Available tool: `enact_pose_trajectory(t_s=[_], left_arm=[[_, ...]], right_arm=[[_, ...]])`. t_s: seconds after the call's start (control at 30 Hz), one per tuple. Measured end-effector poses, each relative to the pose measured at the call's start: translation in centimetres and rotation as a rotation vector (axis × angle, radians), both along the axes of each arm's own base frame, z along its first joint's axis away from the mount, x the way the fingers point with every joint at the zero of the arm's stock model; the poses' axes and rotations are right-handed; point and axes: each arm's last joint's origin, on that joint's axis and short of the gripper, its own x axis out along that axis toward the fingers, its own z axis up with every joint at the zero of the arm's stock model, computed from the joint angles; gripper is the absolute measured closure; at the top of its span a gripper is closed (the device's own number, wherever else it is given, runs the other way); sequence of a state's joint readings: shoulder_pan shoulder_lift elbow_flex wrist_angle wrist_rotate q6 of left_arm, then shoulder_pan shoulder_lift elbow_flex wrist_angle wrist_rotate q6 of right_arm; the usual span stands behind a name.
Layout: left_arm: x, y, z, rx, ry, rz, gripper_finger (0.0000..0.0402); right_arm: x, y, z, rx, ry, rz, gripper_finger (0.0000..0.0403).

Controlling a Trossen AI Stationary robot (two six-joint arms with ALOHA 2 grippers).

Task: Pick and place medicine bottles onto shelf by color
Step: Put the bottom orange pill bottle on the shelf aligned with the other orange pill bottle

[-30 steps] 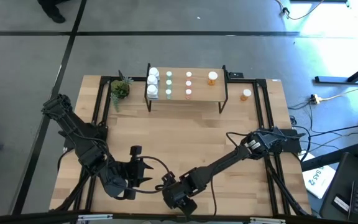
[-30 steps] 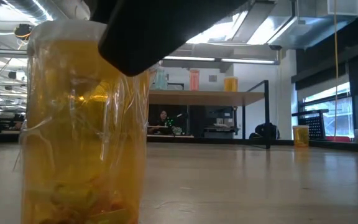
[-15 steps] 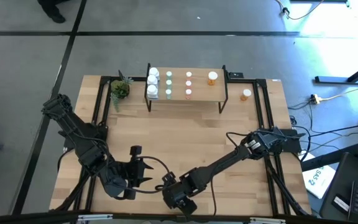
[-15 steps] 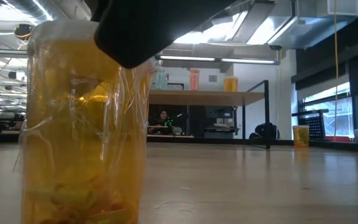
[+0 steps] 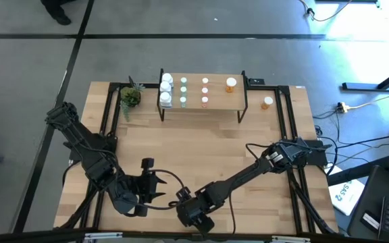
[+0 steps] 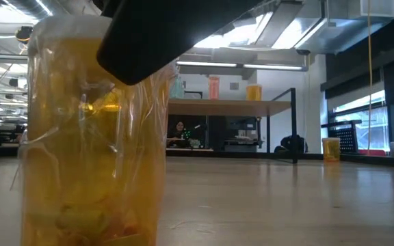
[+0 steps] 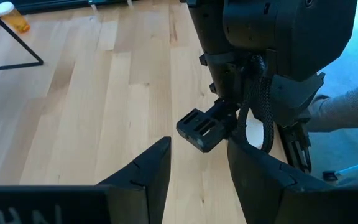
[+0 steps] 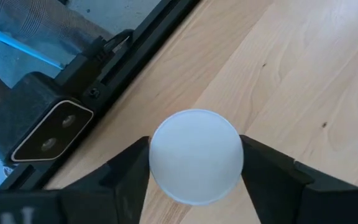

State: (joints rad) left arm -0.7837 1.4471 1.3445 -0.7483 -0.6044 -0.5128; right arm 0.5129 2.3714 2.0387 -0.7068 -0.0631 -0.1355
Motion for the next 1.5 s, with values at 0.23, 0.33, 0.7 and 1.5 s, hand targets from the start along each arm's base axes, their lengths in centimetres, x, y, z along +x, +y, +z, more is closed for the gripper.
enact_pose_trajectory(t_s=[0.23,0.33,0.7,1.5], left_arm=[[0.00,0.00,0.00,0.000,0.000,0.000,0.0250],[0.00,0.00,0.00,0.000,0.000,0.000,0.0250],[0.00,0.00,0.00,0.000,0.000,0.000,0.0250],[0.00,0.00,0.00,0.001,0.000,0.000,0.0250]], right_arm=[[-0.02,0.06,0.01,-0.001,-0.002,0.006,0.0185],[0.02,0.09,0.04,0.002,-0.008,0.010,0.0164],[-0.01,0.13,0.05,0.007,-0.006,0.035,0.0171],[-0.09,0.11,0.07,0.017,0.007,0.043,0.0174]])
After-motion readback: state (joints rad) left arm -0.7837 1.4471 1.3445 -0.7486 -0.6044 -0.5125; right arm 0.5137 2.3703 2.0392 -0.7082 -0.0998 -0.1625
